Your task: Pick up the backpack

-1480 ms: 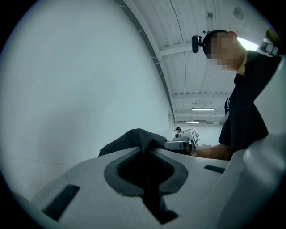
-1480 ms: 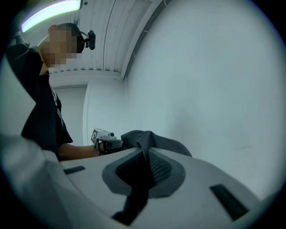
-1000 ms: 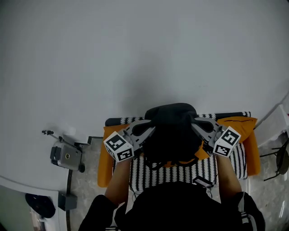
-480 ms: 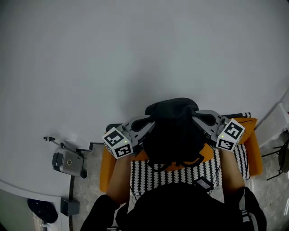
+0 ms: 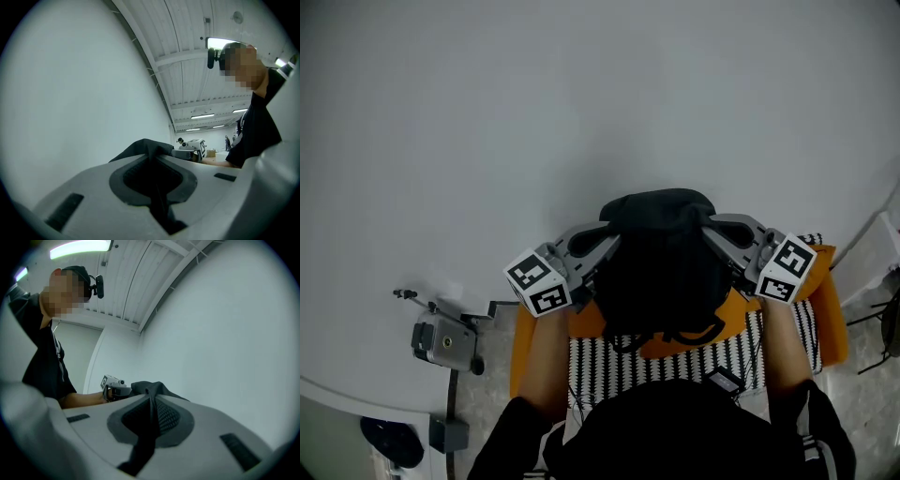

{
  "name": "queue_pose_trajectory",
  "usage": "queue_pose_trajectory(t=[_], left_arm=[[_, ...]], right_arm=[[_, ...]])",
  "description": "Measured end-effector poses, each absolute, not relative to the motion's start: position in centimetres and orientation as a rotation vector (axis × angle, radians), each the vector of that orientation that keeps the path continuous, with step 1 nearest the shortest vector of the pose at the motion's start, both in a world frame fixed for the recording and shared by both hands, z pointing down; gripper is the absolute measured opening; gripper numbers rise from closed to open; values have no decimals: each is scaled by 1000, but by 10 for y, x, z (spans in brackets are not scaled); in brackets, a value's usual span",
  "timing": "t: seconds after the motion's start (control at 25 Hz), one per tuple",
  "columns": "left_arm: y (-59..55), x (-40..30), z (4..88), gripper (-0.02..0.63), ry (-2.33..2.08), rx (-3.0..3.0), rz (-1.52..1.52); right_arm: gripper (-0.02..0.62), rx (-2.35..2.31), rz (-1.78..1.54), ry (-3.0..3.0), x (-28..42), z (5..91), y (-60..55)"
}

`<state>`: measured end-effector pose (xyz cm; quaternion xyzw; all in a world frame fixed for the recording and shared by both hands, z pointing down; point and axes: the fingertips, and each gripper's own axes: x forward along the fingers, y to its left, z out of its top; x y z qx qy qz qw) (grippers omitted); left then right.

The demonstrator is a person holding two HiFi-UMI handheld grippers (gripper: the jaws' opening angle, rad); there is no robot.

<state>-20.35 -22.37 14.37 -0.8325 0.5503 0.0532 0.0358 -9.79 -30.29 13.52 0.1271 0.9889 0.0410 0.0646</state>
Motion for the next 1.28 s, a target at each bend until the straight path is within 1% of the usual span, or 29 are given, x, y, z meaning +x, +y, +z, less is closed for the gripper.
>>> queue_pose_trajectory(t=[0.36,1.28], left_arm=[[-233,-205,111,35,1647,-2545,169],[-246,-199,101,35,1586,-2575,198]], right_arm=[[31,420,163,2957,-97,109,-308],[31,446,142,2934,-89,101,-315]])
